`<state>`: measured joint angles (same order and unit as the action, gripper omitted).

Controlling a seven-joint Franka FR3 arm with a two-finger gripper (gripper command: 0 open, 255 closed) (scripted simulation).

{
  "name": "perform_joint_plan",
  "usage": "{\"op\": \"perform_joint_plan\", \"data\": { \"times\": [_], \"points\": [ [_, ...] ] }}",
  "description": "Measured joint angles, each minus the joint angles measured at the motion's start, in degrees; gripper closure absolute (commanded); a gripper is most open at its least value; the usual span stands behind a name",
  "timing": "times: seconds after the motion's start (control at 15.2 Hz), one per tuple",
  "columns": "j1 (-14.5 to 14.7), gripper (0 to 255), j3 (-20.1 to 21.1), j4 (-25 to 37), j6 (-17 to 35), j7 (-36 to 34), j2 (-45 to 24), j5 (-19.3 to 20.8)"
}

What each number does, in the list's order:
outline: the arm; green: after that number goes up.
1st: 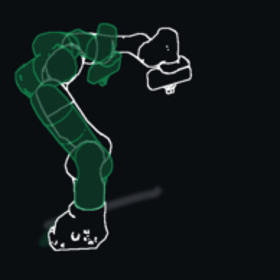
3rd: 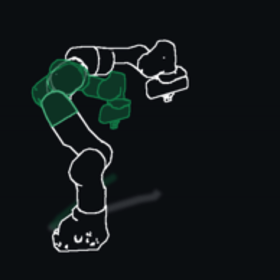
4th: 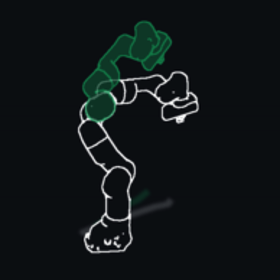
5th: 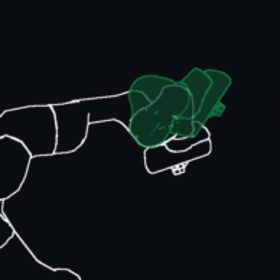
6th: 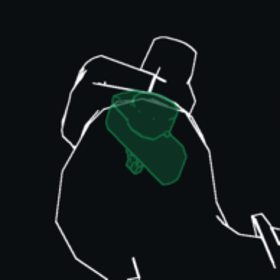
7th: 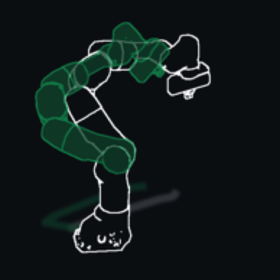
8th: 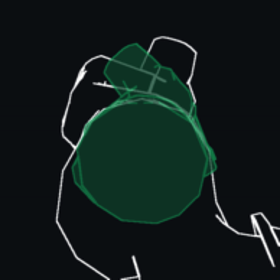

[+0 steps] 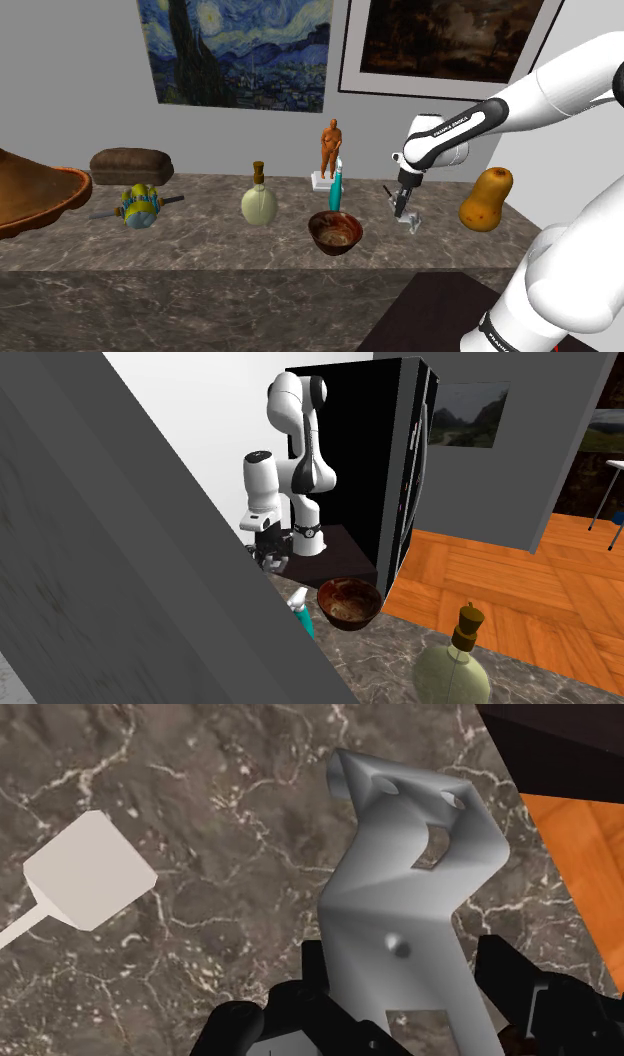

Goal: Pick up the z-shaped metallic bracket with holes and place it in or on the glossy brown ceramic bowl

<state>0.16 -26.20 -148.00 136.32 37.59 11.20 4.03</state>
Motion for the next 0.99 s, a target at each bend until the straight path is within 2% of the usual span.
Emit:
{"op": "perform_joint_plan", "data": {
  "times": [0.53,0.99],
  "points": [
    [-0.72,255,1.07,2.26,-6.82,-1.70,4.82,1.91],
    [4.14,255,6.40,4.78,-5.93,-9.06,1.18,-1.64]
  ]
}}
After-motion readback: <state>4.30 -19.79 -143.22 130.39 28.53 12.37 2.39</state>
